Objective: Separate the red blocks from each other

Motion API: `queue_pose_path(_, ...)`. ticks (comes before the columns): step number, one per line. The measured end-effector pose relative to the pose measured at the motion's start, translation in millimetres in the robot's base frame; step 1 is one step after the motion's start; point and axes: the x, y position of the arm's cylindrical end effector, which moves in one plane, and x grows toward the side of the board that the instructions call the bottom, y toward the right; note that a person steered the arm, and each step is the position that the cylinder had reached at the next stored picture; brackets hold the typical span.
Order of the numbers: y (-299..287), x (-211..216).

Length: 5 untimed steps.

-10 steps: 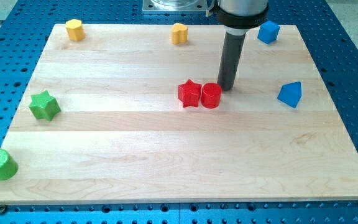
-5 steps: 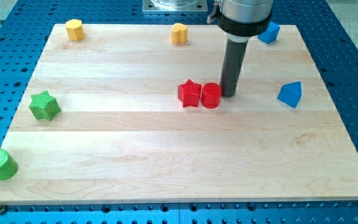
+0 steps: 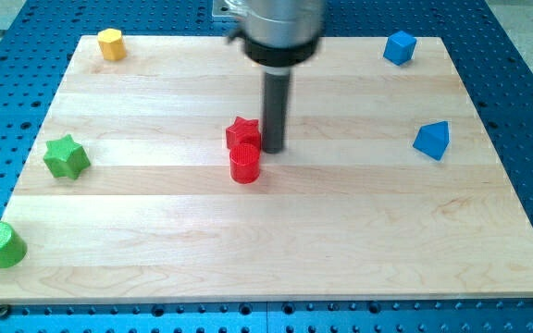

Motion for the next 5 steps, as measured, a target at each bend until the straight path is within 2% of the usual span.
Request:
queue_pose_path(1,-55,64)
queue_pose_path(2,-50,72)
queue_pose_path(3,-29,25)
queue_pose_path(4,5,21)
queue_pose_path(5,7,90)
